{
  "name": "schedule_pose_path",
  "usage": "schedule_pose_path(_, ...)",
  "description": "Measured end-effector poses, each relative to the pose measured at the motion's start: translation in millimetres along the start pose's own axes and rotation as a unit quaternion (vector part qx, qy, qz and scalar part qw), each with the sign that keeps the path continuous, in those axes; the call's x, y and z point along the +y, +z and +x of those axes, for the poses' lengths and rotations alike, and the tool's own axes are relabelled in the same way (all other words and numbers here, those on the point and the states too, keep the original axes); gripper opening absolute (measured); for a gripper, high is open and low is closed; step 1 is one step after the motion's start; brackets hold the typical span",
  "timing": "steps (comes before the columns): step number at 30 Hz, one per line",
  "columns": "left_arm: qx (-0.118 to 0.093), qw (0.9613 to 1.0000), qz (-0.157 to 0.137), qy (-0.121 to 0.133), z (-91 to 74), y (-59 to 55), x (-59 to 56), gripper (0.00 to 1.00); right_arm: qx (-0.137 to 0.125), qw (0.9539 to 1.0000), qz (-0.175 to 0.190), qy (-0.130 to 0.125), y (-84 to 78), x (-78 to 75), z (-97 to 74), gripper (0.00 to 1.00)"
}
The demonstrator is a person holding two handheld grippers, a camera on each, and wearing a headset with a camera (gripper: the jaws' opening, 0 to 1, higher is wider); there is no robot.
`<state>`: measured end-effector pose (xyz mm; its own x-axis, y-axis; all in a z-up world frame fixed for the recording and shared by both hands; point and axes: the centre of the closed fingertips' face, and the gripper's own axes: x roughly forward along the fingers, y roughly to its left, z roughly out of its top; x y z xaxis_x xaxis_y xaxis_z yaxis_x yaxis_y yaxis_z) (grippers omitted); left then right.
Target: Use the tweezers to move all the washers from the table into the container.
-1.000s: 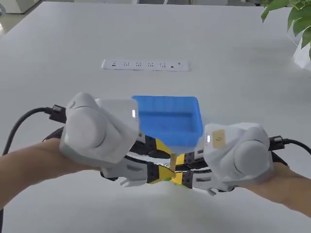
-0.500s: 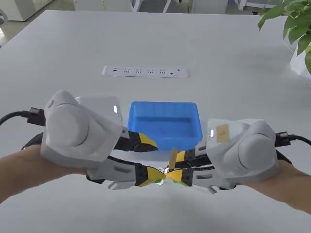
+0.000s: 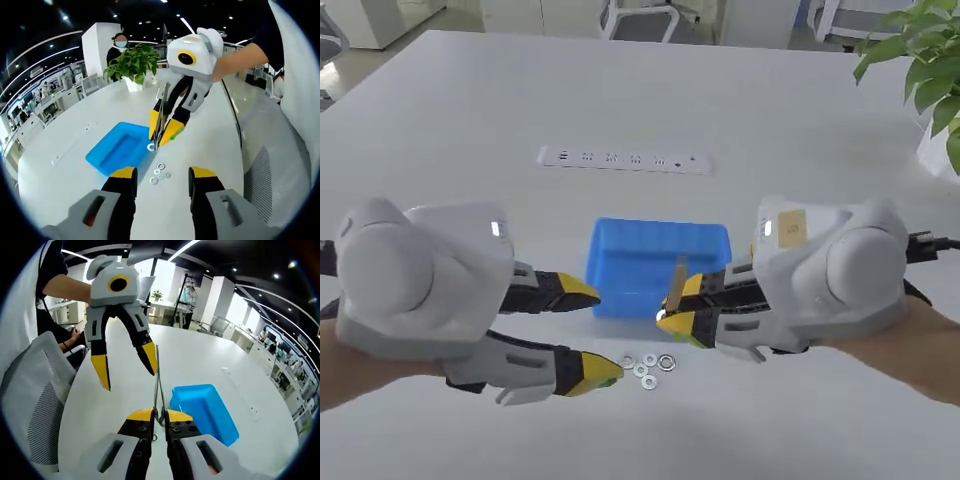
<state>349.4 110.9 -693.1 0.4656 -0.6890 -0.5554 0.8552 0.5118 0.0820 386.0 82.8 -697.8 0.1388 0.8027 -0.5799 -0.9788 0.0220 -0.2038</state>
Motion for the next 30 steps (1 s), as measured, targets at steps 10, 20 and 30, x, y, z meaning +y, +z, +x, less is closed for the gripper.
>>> schedule_pose_path(10, -0.005, 0.9999, -0.013, 0.010, -6.9, -10.6, 2.2, 0.62, -0.004, 0.9998, -0.011, -0.018, 13.4, -34.6, -3.0, 0.09)
schedule_pose_path(20, 0.001, 0.9990, -0.034, 0.029, -11.6, -26.9, 7.5, 0.84, 0.003, 0.9993, 0.010, -0.036, -5.1, -73.5, 10.6, 0.09)
schedule_pose_path(30, -0.007, 0.9973, -0.047, 0.057, -8.5, -27.9, 16.2, 0.99, 0.016, 0.9989, 0.035, -0.026, -31.7, -88.2, 41.7, 0.09)
